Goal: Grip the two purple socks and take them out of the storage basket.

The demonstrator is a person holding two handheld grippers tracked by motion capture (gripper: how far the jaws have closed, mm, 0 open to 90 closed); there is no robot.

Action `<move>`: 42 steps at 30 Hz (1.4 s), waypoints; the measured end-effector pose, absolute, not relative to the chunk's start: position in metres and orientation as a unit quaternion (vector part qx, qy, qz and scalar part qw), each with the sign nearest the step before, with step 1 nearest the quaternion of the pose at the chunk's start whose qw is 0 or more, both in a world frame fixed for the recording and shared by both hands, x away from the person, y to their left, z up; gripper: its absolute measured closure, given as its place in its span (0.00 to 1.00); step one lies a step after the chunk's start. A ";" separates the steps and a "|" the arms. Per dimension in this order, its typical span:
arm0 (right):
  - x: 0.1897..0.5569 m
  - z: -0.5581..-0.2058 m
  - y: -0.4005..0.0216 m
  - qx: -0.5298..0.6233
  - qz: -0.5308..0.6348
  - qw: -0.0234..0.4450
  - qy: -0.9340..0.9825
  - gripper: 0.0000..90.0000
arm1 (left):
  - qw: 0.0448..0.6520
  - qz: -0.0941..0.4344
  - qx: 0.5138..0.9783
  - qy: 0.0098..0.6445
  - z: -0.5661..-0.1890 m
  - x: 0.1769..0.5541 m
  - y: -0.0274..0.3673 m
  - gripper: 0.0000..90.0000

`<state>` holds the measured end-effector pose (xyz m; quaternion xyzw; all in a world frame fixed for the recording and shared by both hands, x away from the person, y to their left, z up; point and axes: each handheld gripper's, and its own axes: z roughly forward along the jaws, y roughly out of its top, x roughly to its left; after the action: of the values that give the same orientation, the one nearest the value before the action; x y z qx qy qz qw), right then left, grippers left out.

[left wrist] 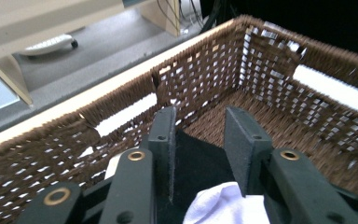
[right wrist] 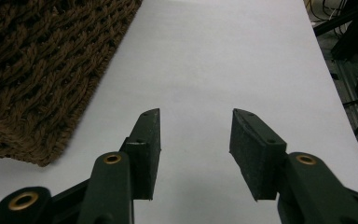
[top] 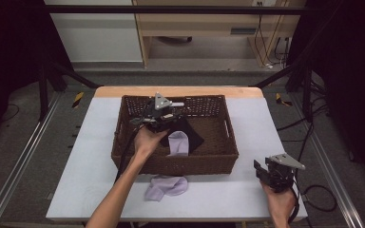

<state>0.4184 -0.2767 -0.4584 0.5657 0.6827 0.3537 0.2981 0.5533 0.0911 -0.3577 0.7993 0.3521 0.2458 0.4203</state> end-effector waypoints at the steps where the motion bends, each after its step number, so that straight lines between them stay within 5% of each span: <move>1: 0.418 -0.458 -0.277 0.566 0.353 0.298 0.683 0.59 | 0.419 0.242 0.802 0.350 -0.360 0.555 0.090 0.72; 15: 0.419 -0.460 -0.275 0.567 0.352 0.293 0.685 0.57 | 0.358 0.201 0.840 0.354 -0.383 0.565 0.081 0.73; 34: 0.420 -0.462 -0.275 0.570 0.347 0.289 0.686 0.54 | 0.280 0.160 0.883 0.341 -0.403 0.571 0.068 0.61; 37: 0.420 -0.462 -0.276 0.571 0.347 0.289 0.685 0.54 | 0.258 0.144 0.892 0.343 -0.408 0.574 0.066 0.64; 42: 0.420 -0.462 -0.275 0.570 0.348 0.287 0.687 0.54 | 0.233 0.122 0.896 0.357 -0.412 0.578 0.066 0.84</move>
<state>0.4203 -0.2754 -0.4623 0.5702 0.6868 0.3477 0.2869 0.5781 0.0664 -0.4120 0.8962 0.3569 0.1221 0.2335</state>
